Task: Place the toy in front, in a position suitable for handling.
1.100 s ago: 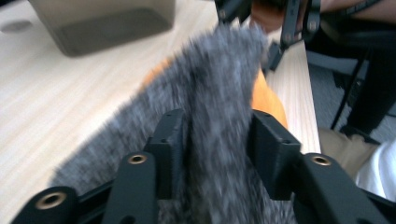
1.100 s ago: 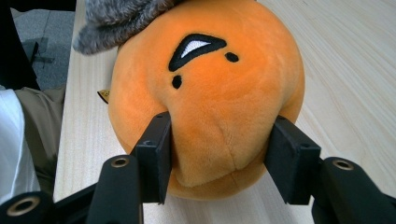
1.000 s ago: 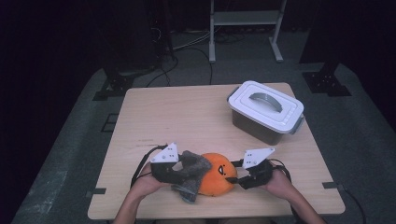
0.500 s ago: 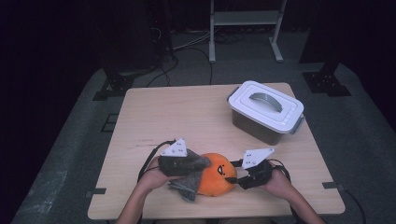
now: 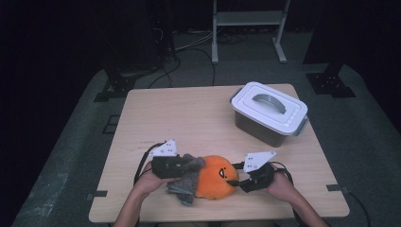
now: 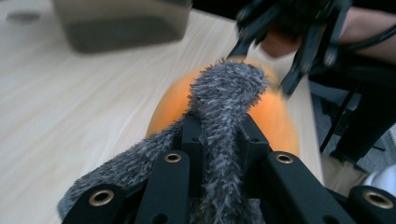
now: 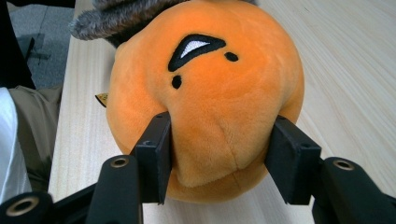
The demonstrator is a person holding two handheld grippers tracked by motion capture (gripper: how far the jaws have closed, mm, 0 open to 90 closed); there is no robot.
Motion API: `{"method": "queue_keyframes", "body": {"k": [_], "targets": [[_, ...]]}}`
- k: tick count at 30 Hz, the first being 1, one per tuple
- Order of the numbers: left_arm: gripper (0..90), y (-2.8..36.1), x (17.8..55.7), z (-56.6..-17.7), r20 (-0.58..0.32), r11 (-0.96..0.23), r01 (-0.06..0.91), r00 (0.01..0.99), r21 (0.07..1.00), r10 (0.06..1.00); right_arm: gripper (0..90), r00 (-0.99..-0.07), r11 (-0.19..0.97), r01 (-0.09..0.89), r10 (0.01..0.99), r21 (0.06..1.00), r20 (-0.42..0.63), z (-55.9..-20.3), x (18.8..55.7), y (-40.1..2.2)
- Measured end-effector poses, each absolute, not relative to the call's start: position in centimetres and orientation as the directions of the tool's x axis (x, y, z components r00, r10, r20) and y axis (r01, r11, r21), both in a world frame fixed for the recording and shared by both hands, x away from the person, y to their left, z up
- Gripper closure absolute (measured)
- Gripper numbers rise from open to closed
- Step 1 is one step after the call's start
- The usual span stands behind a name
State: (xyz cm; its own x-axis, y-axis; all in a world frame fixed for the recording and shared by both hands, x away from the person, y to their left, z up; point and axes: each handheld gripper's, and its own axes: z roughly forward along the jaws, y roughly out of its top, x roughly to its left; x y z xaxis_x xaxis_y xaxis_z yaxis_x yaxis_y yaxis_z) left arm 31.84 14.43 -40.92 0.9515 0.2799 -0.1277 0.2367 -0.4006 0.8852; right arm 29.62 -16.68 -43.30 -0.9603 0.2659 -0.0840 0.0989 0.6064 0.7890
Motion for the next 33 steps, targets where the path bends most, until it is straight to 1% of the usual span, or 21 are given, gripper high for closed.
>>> {"method": "queue_keyframes", "body": {"k": [3,5,7,8,10,17,18,19,21,22,23,28,30,33], "targets": [[76.8,13.3,31.6,-40.8,-0.093,-0.445,0.210,0.958,0.871,0.270,44.9,-0.961,0.612,0.087,0.260,0.786,-0.095,-43.3,29.4,-16.5],[76.8,13.2,31.6,-41.5,-0.113,-0.444,0.225,0.958,0.867,0.264,43.6,-0.961,0.609,0.102,0.265,0.786,-0.080,-43.4,29.5,-16.7],[76.8,13.3,31.6,-41.8,-0.128,-0.444,0.236,0.957,0.864,0.259,37.3,-0.963,0.599,0.123,0.265,0.792,-0.051,-43.3,29.6,-16.9],[76.8,13.4,31.5,-41.9,-0.126,-0.453,0.234,0.959,0.861,0.255,31.8,-0.962,0.587,0.142,0.273,0.797,-0.029,-43.2,29.8,-16.9],[76.8,13.5,31.4,-41.9,-0.129,-0.455,0.234,0.960,0.859,0.250,27.8,-0.960,0.563,0.180,0.280,0.807,0.019,-42.9,30.0,-16.9],[76.5,12.6,30.7,-41.8,-0.111,-0.484,0.195,0.974,0.853,0.196,23.3,-0.961,0.557,0.180,0.276,0.811,0.024,-42.9,30.1,-16.1],[76.4,12.5,30.6,-41.8,-0.108,-0.488,0.193,0.975,0.851,0.196,23.5,-0.960,0.560,0.180,0.279,0.809,0.020,-43.1,30.0,-16.1],[76.5,12.5,30.6,-41.8,-0.103,-0.490,0.190,0.975,0.851,0.198,26.1,-0.960,0.566,0.177,0.281,0.805,0.013,-43.2,29.9,-16.1],[76.6,12.6,30.7,-41.7,-0.094,-0.492,0.184,0.975,0.851,0.202,33.7,-0.960,0.575,0.165,0.279,0.801,-0.003,-43.2,29.7,-16.2],[76.7,12.8,30.7,-41.7,-0.095,-0.486,0.185,0.974,0.854,0.204,37.2,-0.963,0.586,0.140,0.269,0.798,-0.028,-43.2,29.5,-16.3],[76.8,13.0,30.9,-41.7,-0.095,-0.485,0.186,0.974,0.855,0.205,39.1,-0.963,0.589,0.131,0.265,0.797,-0.037,-43.2,29.4,-16.3],[76.9,14.4,31.6,-42.7,-0.152,-0.436,0.238,0.963,0.868,0.222,40.9,-0.965,0.585,0.126,0.259,0.801,-0.037,-43.2,29.3,-16.5],[76.8,15.0,31.8,-42.8,-0.155,-0.438,0.248,0.959,0.864,0.237,41.0,-0.965,0.589,0.120,0.257,0.799,-0.045,-43.1,29.2,-16.4],[76.8,16.1,32.1,-42.9,-0.148,-0.443,0.266,0.948,0.856,0.282,41.0,-0.965,0.594,0.115,0.257,0.796,-0.052,-43.1,29.1,-16.6]]}}
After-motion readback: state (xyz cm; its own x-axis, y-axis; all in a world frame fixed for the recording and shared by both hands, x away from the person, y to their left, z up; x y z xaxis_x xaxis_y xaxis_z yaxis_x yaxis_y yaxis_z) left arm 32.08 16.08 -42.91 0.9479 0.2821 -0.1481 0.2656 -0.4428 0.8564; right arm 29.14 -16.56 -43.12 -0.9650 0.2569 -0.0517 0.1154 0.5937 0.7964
